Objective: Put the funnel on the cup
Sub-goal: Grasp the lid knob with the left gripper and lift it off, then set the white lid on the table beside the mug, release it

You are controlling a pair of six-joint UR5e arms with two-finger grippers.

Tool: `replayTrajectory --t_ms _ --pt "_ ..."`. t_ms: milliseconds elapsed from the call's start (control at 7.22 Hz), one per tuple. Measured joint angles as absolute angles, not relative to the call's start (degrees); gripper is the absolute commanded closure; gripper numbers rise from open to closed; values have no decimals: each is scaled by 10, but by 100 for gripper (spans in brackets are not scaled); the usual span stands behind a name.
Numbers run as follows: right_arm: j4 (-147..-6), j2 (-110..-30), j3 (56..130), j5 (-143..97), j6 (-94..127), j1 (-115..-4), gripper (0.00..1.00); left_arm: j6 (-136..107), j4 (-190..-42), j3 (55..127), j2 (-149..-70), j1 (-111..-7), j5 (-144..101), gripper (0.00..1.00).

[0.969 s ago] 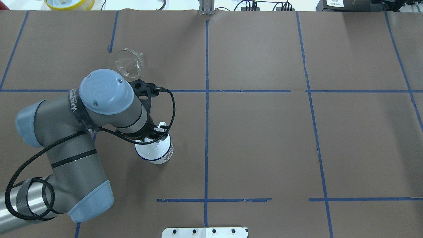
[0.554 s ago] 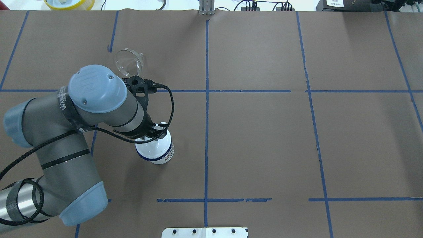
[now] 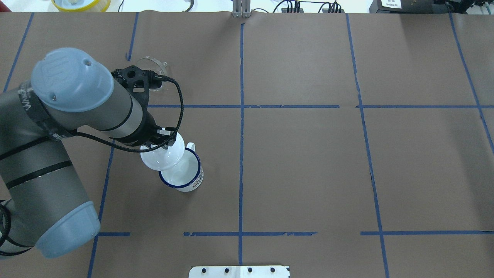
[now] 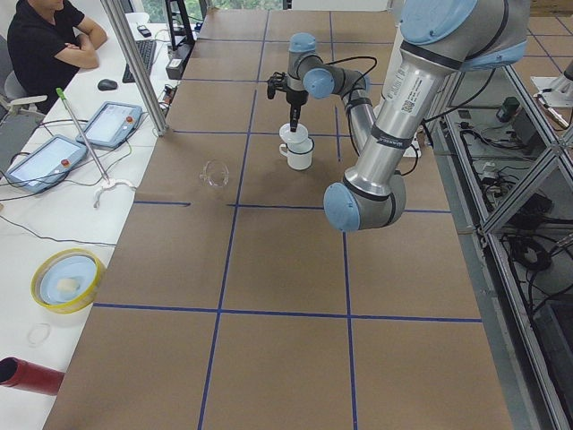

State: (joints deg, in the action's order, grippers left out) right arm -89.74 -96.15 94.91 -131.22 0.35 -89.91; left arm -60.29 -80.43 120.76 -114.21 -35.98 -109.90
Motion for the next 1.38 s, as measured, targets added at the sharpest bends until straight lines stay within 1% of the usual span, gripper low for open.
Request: replayTrajectory --t_ms 277,415,831,969,1108,1385 --pt "-897 -962 949 -1312 4 -899 0 -600 -933 1191 -1049 -362 -1094 100" --pt "-897 -962 949 -1312 4 -899 0 -600 -962 1176 -1032 -361 -1086 100" --pt "-897 -962 949 -1312 4 -899 0 -599 -1027 1097 -1023 -358 -1072 100" --pt "-897 -962 949 -1312 4 -899 0 -596 -1042 1077 -1023 -358 -1072 13" --pt "-897 -962 949 -1312 4 -899 0 -580 -1049 1065 -1025 -357 -1072 0" --pt "-897 -962 949 -1312 4 -899 0 -540 -1052 1057 -1029 -359 -1072 0"
